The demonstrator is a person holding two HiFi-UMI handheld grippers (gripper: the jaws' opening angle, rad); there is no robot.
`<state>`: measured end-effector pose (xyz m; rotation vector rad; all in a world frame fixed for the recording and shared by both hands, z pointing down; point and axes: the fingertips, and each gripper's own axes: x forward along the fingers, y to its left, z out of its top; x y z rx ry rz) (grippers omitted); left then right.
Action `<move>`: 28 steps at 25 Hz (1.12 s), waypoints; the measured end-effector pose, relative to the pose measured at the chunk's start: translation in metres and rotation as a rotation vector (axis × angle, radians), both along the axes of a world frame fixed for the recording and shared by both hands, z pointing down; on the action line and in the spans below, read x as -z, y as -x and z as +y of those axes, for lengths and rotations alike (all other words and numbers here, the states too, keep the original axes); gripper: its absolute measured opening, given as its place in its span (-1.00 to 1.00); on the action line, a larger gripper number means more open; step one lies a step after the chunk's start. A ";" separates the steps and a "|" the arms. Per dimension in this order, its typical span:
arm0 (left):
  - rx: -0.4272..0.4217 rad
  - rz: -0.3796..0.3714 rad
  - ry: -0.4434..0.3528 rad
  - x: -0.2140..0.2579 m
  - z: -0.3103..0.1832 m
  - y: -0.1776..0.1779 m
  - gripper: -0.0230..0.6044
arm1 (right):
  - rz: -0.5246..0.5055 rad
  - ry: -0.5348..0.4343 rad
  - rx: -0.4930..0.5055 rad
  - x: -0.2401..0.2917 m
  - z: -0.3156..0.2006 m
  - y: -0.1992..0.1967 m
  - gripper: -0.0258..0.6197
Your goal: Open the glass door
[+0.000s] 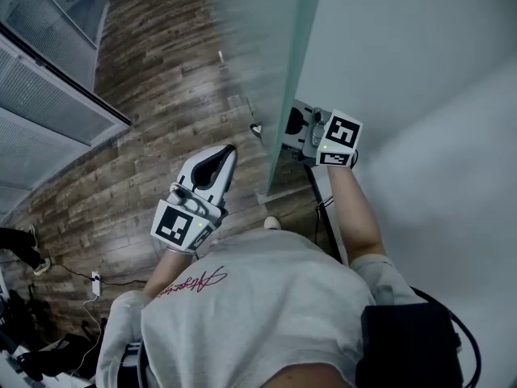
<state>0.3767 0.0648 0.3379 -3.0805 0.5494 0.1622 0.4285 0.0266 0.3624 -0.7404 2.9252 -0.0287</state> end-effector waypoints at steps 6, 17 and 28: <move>-0.018 -0.009 0.008 0.000 0.004 -0.013 -0.87 | 0.010 0.008 -0.003 0.002 0.004 -0.020 -0.55; -0.032 -0.032 0.041 -0.008 0.014 -0.035 -0.87 | 0.026 0.015 0.007 0.004 0.006 -0.053 -0.55; -0.012 -0.046 0.045 -0.008 0.015 -0.044 -0.87 | 0.028 0.017 0.027 0.006 0.006 -0.072 -0.55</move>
